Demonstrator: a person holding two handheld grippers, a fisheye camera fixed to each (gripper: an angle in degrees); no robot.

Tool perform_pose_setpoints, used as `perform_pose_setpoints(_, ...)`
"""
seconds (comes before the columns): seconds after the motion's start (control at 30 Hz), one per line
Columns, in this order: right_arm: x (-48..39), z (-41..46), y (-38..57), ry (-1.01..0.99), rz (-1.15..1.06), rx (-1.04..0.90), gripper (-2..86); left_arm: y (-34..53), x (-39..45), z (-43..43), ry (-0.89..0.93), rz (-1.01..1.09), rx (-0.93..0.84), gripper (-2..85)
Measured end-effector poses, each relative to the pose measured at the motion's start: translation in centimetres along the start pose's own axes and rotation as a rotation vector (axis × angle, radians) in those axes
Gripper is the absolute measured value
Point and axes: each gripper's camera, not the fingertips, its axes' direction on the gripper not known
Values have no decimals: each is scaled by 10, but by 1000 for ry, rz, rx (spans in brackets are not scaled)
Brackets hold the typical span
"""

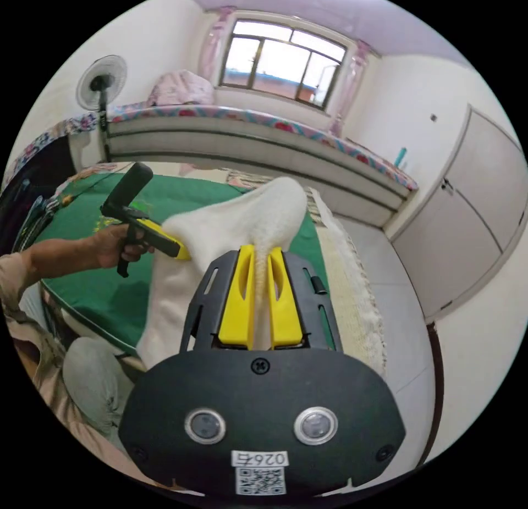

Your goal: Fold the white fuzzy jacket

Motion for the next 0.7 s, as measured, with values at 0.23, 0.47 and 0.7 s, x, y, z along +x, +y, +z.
perform_pose_setpoints(0.23,-153,-73,-62,-354,-127,252,-7,115,105,-242,-222,85,240,39)
perform_pose_setpoints(0.47,-325,-28,-90,-703,-162,145,3,239,130,-373,-543,-16,321,46)
perform_pose_setpoints(0.7,-409,89,-51,-785,-7,-166,1,352,-33,-407,-276,-619,363,137)
